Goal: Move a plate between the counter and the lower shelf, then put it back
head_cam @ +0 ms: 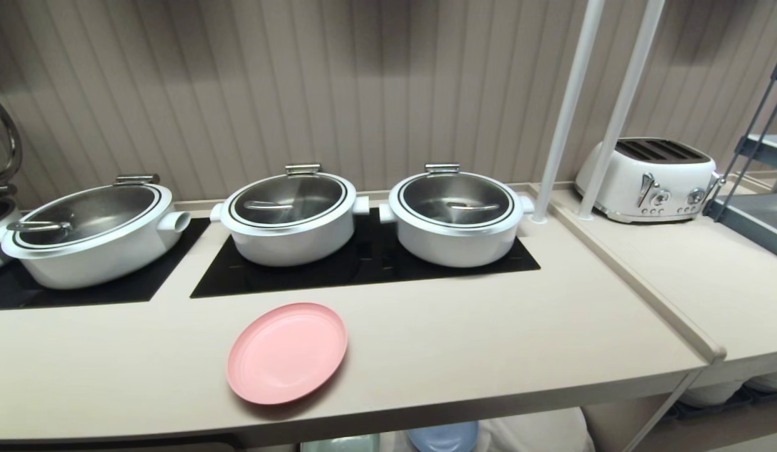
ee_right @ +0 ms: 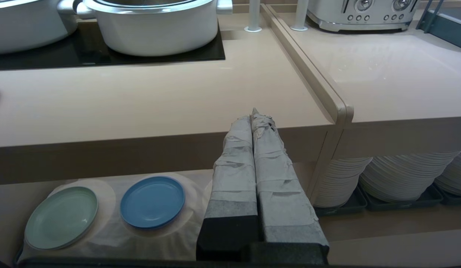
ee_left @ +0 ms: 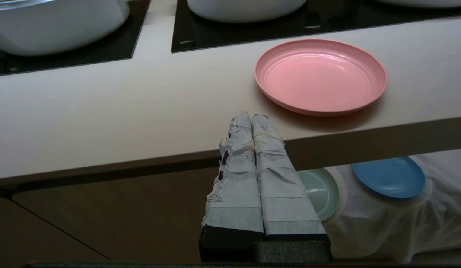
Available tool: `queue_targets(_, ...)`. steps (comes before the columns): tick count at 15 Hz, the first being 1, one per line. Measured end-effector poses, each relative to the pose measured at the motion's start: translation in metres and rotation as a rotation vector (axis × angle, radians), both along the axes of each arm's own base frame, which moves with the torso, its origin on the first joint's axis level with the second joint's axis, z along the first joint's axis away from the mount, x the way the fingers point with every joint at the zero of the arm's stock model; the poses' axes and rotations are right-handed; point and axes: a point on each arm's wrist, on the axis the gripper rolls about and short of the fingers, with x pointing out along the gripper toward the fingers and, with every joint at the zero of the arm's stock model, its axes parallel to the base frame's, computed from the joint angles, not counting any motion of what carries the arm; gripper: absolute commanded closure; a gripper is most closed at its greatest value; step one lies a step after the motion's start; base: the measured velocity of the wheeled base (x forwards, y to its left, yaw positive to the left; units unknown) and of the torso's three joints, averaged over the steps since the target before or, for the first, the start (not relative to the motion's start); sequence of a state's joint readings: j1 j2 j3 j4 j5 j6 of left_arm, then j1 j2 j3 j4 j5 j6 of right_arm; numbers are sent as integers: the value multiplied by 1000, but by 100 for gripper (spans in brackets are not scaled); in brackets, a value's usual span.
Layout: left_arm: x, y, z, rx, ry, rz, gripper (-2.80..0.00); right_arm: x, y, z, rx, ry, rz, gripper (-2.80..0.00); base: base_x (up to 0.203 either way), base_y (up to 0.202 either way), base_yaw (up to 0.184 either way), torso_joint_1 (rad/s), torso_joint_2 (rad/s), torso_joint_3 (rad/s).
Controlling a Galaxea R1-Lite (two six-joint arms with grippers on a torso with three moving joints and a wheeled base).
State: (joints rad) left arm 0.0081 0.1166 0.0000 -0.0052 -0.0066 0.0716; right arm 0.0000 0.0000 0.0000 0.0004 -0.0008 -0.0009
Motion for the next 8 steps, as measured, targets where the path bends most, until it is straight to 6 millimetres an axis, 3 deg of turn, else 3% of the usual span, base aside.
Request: queue_targets(8,-9,0,-3,-33,-105,5,0,0,0,0,0,0,0,0,0,0,0,0,0,0)
